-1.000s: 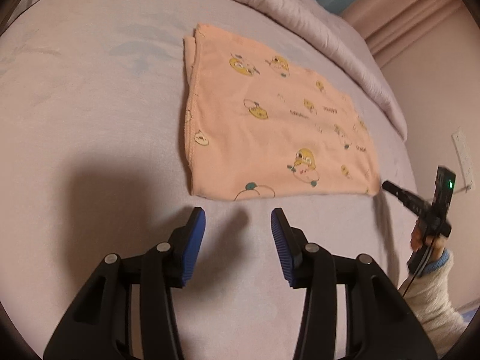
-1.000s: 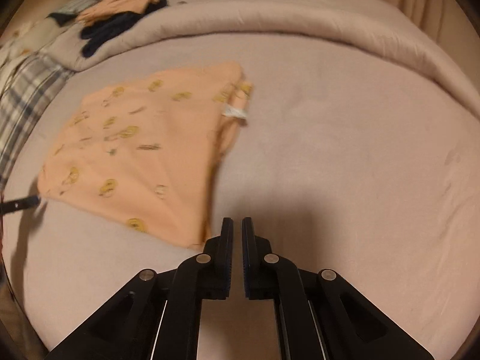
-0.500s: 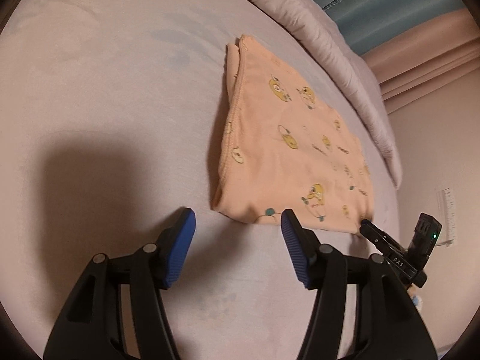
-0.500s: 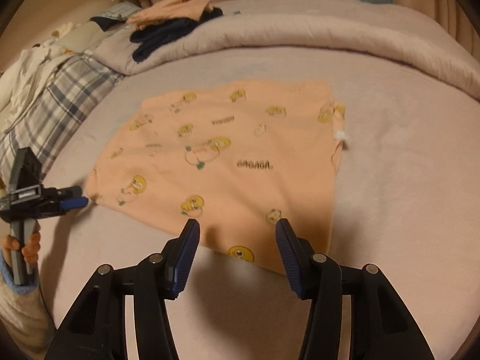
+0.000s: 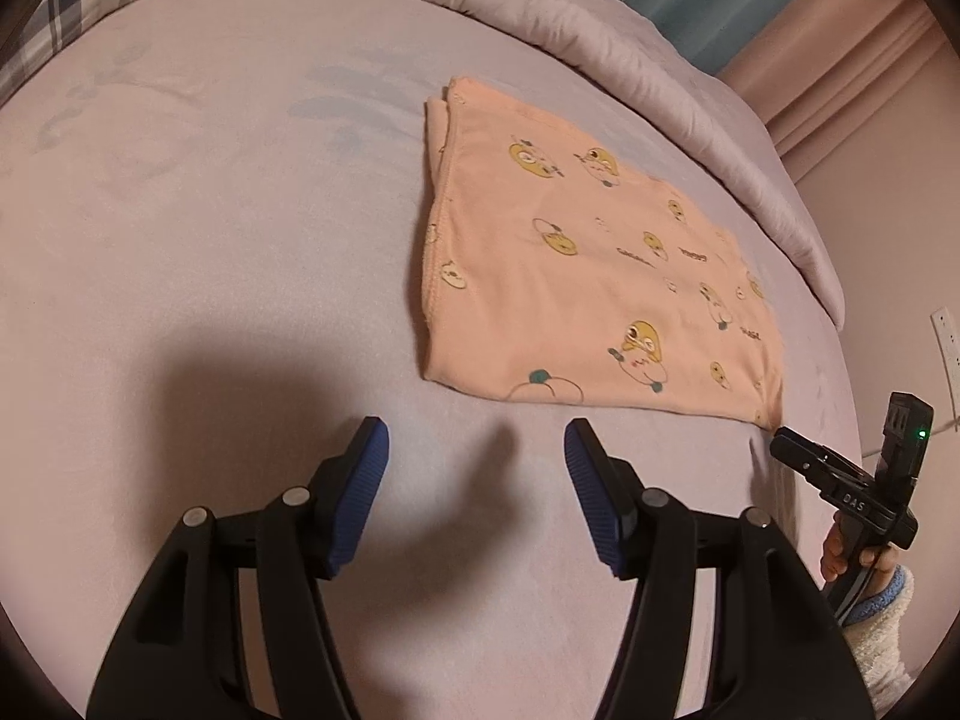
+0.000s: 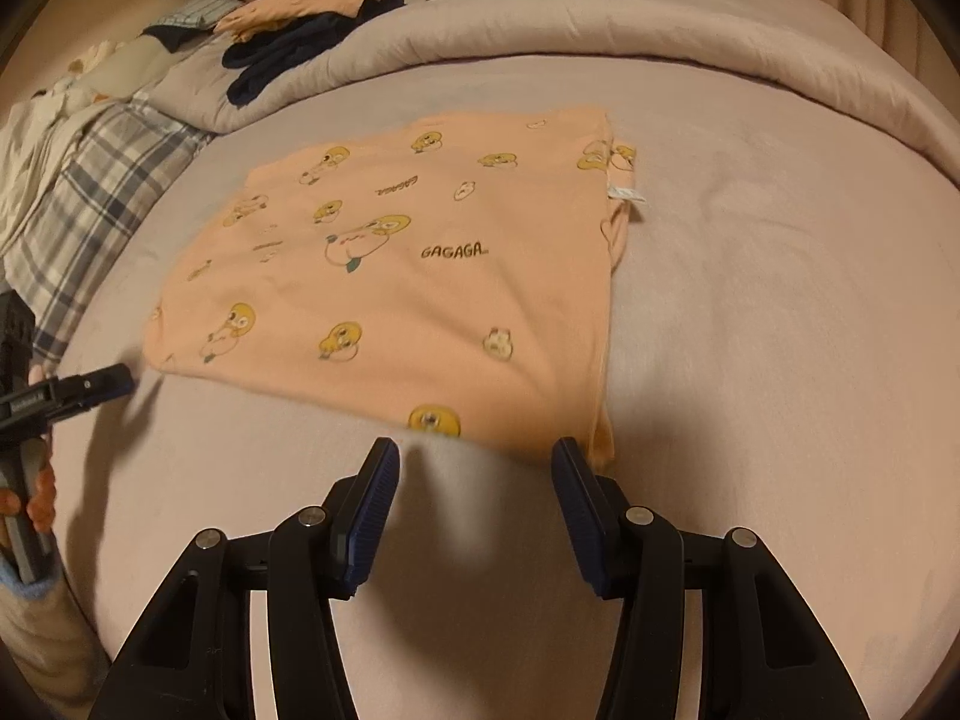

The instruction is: Fold small clothes

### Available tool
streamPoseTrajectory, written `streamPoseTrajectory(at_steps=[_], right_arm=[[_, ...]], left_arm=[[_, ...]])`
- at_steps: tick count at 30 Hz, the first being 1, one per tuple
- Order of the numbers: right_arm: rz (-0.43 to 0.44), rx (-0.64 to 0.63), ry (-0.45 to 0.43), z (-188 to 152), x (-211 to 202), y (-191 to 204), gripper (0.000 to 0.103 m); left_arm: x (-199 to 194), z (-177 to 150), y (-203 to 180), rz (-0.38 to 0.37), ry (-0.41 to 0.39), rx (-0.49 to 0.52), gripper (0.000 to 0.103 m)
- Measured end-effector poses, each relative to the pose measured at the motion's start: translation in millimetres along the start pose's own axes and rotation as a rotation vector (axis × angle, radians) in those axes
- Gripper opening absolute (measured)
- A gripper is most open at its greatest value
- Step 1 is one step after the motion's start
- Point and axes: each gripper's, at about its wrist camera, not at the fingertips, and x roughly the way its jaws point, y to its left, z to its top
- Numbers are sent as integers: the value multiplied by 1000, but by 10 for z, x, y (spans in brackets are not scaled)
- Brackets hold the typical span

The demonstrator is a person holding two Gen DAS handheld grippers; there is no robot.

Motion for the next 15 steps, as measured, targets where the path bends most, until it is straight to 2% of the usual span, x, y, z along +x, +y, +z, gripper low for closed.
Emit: streamPoseTrajectory(at_steps=[4,10,15], right_arm=[[28,4,-20,-32,-93,71,56],[76,-6,-60,-94,-294,246,69],[120,-8,-102,-86,-416,371,82]], left_arm=[[-108,-46,-80,-13,-23,4,70],[-302,-159,-179,-48,-61,-21,83],[-484,-303,-266,-74,-90,-54,99]])
